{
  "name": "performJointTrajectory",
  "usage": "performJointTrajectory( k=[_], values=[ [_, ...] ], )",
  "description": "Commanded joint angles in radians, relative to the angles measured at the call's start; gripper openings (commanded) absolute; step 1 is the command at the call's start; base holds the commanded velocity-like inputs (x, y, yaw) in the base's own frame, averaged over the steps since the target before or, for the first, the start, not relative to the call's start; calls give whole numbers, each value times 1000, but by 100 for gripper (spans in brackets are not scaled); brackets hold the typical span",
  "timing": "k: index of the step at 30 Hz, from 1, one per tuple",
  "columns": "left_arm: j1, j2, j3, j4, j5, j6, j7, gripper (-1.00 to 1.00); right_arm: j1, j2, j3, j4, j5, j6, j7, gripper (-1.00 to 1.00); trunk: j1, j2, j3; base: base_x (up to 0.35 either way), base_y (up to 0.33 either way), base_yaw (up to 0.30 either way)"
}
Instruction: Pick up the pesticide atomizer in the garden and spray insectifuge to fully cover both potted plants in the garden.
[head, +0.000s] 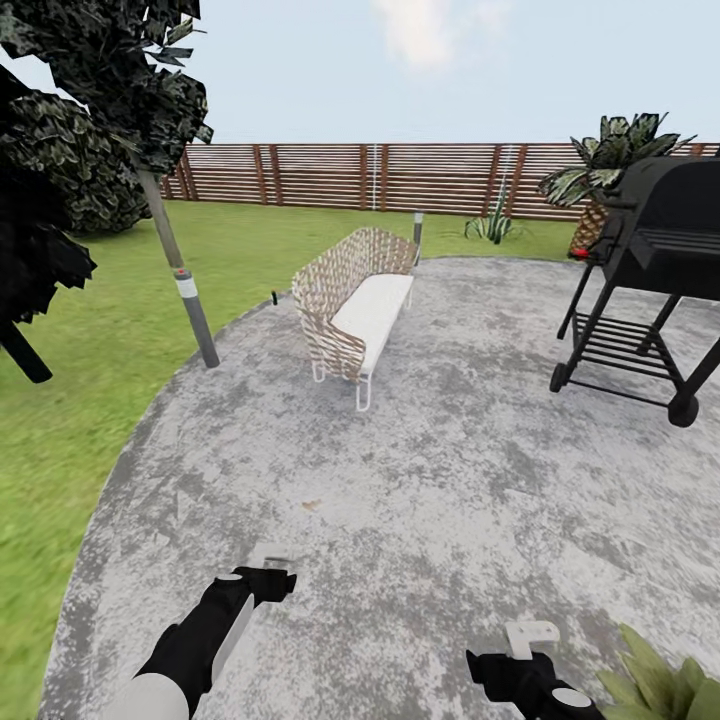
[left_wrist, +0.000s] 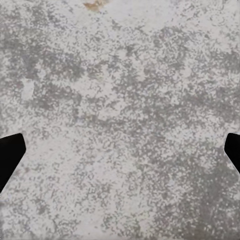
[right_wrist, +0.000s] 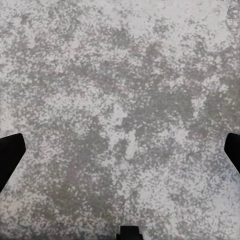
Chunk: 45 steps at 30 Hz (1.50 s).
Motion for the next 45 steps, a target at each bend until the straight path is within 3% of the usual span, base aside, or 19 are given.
performJointTrajectory(
  k=[1, 16, 45],
  values=[
    [0, 0, -1, -2, 1, 5, 0, 100, 0, 0, 0, -2, 0, 5, 0, 100, 0, 0, 0, 7, 9, 31],
    [0, 0, -1, -2, 0, 5, 0, 100, 0, 0, 0, -2, 0, 4, 0, 100, 0, 0, 7, 1, 1, 21],
    [0, 0, -1, -2, 1, 5, 0, 100, 0, 0, 0, -2, 0, 5, 0, 100, 111, -203, -84, 0, 0, 0]
  ],
)
